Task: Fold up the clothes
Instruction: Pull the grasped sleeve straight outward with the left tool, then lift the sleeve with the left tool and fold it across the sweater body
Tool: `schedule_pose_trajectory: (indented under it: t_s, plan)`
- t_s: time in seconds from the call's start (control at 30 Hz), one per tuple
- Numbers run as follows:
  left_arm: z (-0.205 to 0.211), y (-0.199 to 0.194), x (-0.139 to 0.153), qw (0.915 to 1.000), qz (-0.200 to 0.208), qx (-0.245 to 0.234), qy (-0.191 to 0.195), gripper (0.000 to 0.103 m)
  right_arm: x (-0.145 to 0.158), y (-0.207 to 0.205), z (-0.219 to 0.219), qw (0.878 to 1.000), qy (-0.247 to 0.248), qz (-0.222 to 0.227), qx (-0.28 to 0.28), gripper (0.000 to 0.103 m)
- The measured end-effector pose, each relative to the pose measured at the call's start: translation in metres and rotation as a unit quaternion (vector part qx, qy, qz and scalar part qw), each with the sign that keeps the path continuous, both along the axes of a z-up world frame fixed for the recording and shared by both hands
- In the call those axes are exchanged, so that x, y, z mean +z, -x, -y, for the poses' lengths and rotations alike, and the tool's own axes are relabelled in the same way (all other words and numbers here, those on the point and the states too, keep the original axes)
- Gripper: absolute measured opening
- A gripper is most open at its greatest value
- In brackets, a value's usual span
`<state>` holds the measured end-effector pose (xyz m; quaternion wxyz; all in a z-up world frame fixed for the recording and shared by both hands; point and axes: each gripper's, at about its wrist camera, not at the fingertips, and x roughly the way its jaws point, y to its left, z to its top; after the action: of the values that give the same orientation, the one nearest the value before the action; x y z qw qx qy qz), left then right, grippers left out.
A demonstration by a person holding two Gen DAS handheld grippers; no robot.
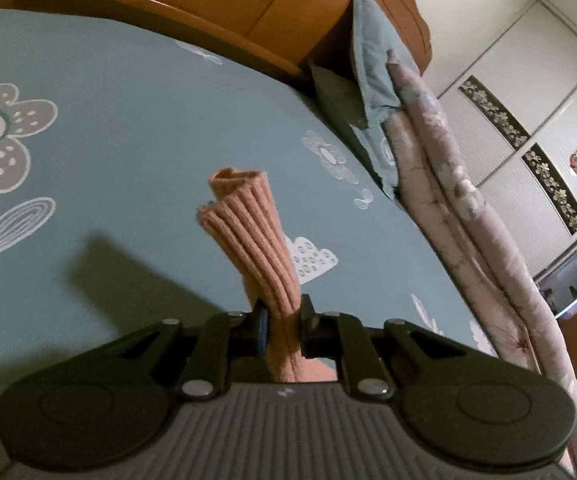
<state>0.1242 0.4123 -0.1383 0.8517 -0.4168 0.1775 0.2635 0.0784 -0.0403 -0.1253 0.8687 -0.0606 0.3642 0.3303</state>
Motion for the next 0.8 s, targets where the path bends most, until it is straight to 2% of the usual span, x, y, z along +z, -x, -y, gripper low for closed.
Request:
schedule_pose_trajectory:
  t_s: [0.13,0.37,0.6,0.8]
  plan:
    - [0.002,0.001,0.008,0.9999,0.004,-0.009,-0.004,0.011,0.000,-0.001,0.001,1.000,-0.004,-0.003,-0.002,0.094]
    - [0.026,-0.014,0.047,0.9982,0.032,-0.047,-0.022,0.011,0.000,0.003,0.003,1.000,-0.002,0.005,0.006,0.094]
    - [0.075,-0.048,0.097,0.9929,0.063,-0.089,-0.048,0.011,0.007,0.005,0.020,1.000,-0.024,0.008,0.000,0.094]
    - [0.131,-0.083,0.133,0.9831,0.091,-0.144,-0.068,0.011,0.009,0.004,0.037,0.999,-0.039,0.010,-0.017,0.094]
